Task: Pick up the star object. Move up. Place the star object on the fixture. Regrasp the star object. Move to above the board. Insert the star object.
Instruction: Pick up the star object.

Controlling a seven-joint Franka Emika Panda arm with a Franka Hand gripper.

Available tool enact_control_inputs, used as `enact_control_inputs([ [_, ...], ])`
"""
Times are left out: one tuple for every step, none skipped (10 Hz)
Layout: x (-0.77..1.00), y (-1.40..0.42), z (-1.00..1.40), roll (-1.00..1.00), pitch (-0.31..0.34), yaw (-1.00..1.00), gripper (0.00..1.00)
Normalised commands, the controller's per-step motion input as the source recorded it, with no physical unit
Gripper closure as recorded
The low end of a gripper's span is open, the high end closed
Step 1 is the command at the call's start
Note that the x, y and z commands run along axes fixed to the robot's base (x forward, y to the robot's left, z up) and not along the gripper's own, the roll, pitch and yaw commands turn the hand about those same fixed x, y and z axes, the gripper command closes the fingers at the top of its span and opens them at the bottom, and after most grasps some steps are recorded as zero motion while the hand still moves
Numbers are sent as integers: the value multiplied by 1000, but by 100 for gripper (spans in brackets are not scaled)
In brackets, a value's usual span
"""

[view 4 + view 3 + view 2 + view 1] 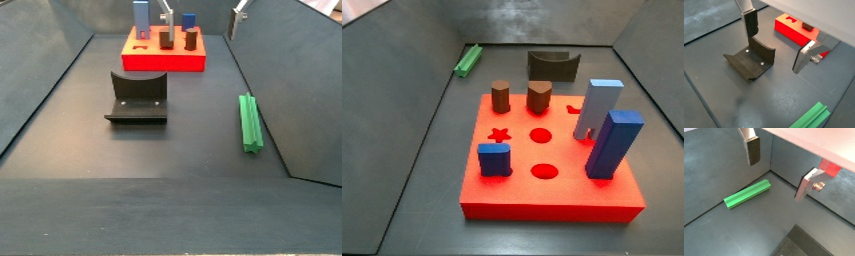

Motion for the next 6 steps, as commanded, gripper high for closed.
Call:
enact_control_inputs([
  [137, 9, -443, -97, 107, 0, 0],
  [271, 97, -589, -130, 244, -237, 0],
  [249, 160, -634, -123, 221, -314, 0],
  [169, 280, -709, -96, 229, -320, 0],
  [0, 366, -840, -84, 147, -214, 0],
  [-29, 406, -857, -106, 101, -194, 0],
])
